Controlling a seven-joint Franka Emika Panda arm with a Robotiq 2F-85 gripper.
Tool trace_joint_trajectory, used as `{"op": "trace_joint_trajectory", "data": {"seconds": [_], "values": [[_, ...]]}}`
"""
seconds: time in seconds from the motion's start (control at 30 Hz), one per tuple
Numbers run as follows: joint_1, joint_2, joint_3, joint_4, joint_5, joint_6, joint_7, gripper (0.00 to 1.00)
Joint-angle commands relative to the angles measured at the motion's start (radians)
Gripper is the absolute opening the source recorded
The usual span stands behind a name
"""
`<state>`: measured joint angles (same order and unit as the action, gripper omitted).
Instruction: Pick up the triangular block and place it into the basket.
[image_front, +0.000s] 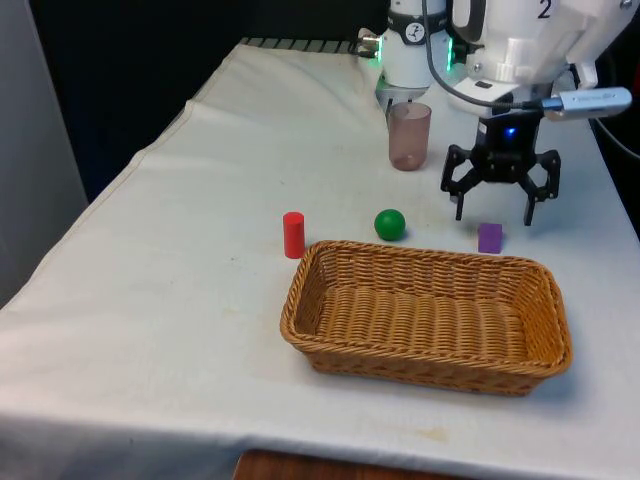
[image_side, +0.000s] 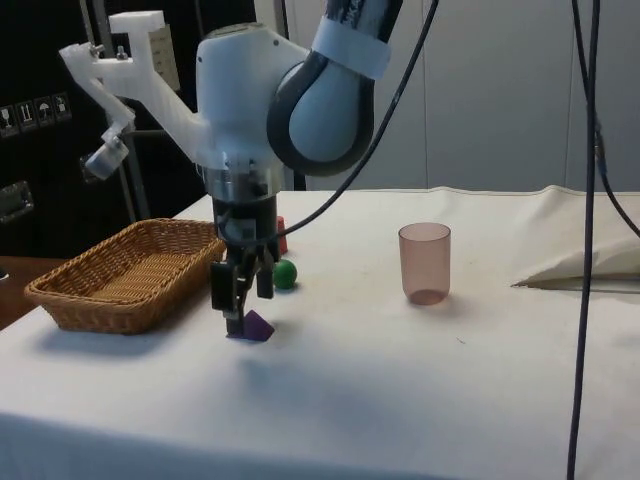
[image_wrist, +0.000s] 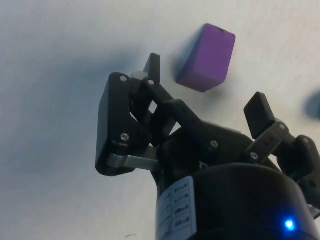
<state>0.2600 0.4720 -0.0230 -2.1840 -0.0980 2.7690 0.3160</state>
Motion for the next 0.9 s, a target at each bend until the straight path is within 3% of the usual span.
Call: {"op": "trace_joint_trajectory", "data": {"seconds": [0.0,0.03,0.07,0.1,0.37,0.4,0.43,0.5,0.67,0.7,0.73,0.87], "values": [[0.014,0.008,-0.019,0.003,-0.018,0.013,0.016,1.00],[0.000,0.003,-0.001,0.000,-0.002,0.002,0.000,1.00],[0.000,0.005,-0.001,0.001,-0.003,0.004,0.000,0.99],[0.014,0.012,-0.020,0.004,-0.020,0.016,0.017,0.99],[0.014,0.020,-0.021,0.007,-0.022,0.018,0.016,0.55],[0.000,0.016,-0.003,0.005,-0.006,0.006,0.000,0.45],[0.014,0.020,-0.022,0.007,-0.022,0.018,0.016,0.45],[0.014,0.020,-0.022,0.007,-0.023,0.019,0.017,0.33],[0.013,0.017,-0.020,0.007,-0.021,0.014,0.016,0.33],[0.000,0.016,-0.004,0.006,-0.007,0.006,0.000,0.33],[0.011,0.013,-0.019,0.006,-0.019,0.008,0.015,0.33],[0.006,-0.016,-0.011,0.004,-0.010,-0.024,0.011,0.33]]}}
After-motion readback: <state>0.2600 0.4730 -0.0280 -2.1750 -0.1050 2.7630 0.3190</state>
